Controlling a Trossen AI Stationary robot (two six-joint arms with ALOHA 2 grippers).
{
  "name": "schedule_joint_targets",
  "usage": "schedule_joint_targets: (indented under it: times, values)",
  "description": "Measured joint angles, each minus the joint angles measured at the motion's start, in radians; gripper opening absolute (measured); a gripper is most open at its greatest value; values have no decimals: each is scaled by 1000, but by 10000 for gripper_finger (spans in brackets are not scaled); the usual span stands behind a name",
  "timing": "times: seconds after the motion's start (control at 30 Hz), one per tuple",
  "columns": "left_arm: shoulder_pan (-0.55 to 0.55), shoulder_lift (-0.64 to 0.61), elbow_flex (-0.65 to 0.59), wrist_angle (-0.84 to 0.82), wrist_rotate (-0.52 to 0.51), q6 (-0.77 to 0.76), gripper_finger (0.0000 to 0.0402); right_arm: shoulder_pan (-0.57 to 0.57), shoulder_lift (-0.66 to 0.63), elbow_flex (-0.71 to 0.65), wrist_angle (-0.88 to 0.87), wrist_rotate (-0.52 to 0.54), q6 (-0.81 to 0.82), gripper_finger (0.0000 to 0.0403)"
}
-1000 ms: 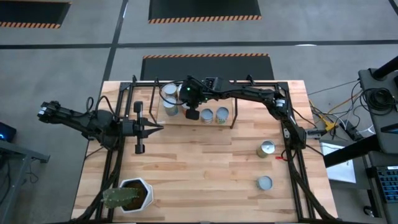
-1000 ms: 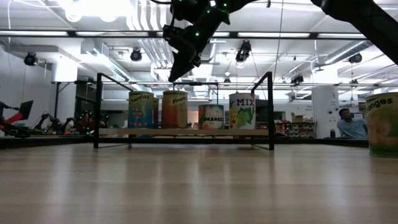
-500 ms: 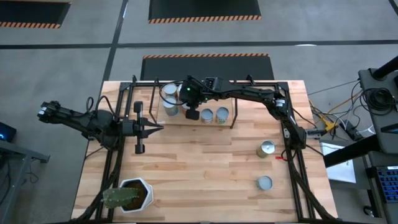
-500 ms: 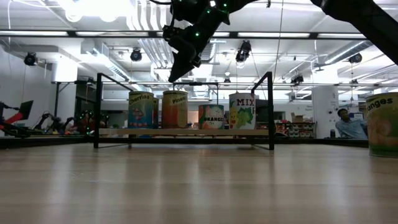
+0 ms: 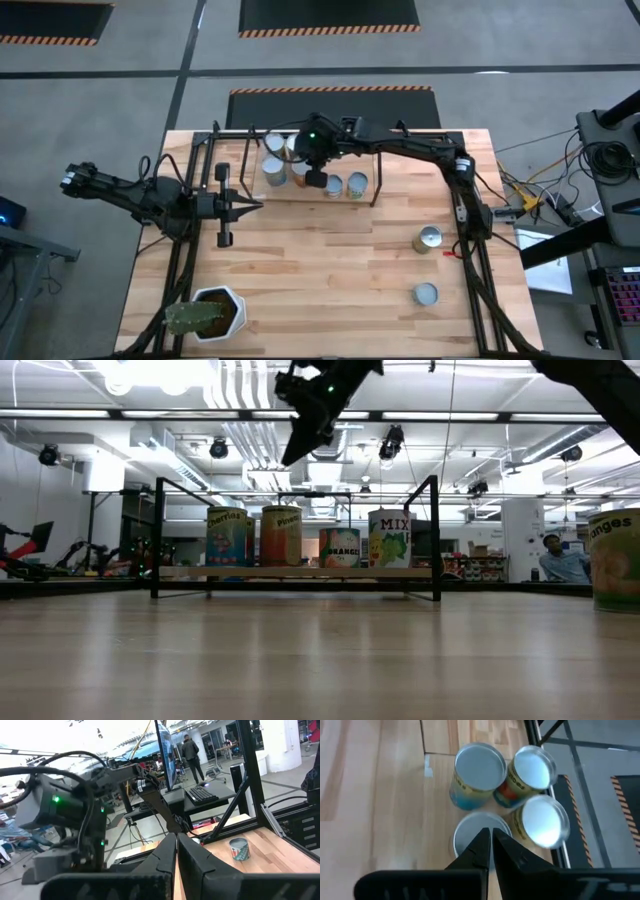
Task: Pick and place cans onto a shelf
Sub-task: Put the canned pineapple on the shelf
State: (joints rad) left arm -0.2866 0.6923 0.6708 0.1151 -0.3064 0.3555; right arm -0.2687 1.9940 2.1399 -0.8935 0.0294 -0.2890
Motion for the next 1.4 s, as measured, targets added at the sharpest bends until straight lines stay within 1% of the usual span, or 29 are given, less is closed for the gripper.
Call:
schedule_joint_targets:
  times: [0.1,0.27,0.33,0.43,0.5,0.57,0.67,0.7,1.03,1.2,1.3,1.4]
  values:
    - [0,0,0,0,0,2,0,-2,-13,-3,-48,0,1,9]
    - [0,0,0,0,0,2,0,-6,-8,-40,-34,9,20,9]
    - [0,0,0,0,0,2,0,-8,-4,-62,-30,60,33,9]
    - [0,0,0,0,0,2,0,-9,-2,-92,-39,176,27,9]
    - [0,0,0,0,0,2,0,-16,-2,-96,-48,206,26,9]
    - [0,0,0,1,0,2,0,-27,-2,-98,-38,180,32,9]
    - [0,0,0,1,0,2,0,-41,7,-99,-34,106,43,9]
    - [0,0,0,2,0,2,0,-42,14,-99,-34,100,43,9]
    - [0,0,0,1,0,-1,0,-45,18,-112,-29,100,43,9]
    - [0,0,0,1,0,-1,0,-44,18,-168,10,97,46,9]
    - [0,0,0,1,0,-1,0,-44,18,-214,65,96,46,9]
    - [0,0,0,1,0,-1,0,-44,18,-244,71,92,46,9]
